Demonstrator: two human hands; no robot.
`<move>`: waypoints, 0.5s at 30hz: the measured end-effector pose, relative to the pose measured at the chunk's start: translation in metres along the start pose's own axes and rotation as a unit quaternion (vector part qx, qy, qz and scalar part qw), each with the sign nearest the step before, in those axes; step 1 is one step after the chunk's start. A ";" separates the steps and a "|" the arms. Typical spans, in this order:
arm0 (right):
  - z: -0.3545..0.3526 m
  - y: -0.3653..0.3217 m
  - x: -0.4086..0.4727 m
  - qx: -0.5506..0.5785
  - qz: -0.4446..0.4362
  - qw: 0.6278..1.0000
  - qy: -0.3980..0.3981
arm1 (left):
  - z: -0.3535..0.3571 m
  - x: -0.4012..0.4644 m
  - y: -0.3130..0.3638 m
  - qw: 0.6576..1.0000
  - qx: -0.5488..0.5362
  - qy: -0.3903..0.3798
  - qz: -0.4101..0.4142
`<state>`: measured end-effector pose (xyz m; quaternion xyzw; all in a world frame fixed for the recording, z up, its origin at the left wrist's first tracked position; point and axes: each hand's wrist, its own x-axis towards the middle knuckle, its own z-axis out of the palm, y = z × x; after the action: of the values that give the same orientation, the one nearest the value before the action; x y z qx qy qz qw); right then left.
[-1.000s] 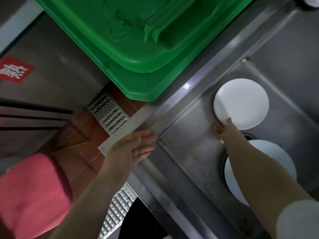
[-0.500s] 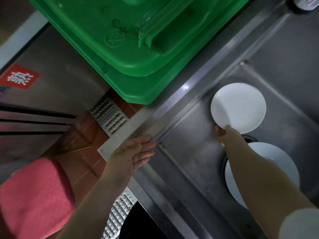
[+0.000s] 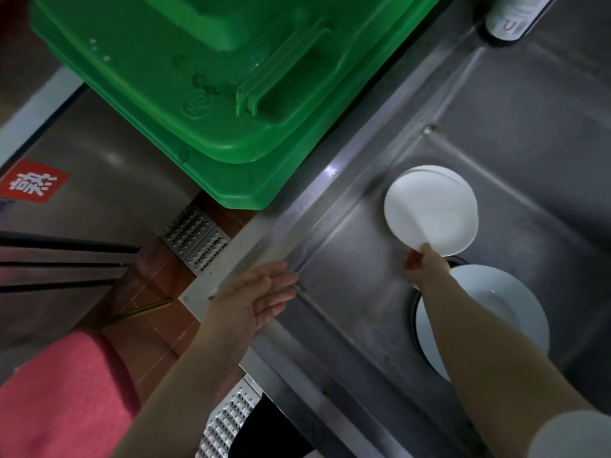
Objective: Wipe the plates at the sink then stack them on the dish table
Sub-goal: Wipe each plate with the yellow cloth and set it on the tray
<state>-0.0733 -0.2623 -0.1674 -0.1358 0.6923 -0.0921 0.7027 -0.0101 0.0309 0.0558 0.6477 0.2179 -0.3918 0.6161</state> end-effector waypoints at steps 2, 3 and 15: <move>-0.007 -0.003 -0.008 -0.018 -0.010 1.000 0.002 | 0.003 -0.002 0.003 1.000 0.002 -0.007 0.003; -0.011 -0.003 -0.014 -0.030 -0.020 0.999 0.002 | 0.004 -0.003 0.004 1.000 0.004 -0.012 0.004; -0.095 -0.001 -0.135 -0.276 -0.322 0.904 -0.055 | 0.000 -0.014 0.013 0.991 0.039 -0.120 0.032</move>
<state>-0.1709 -0.2260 -0.0395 -0.5443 0.5692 -0.1110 0.6061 -0.0087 0.0314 0.0744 0.6260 0.1060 -0.4552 0.6242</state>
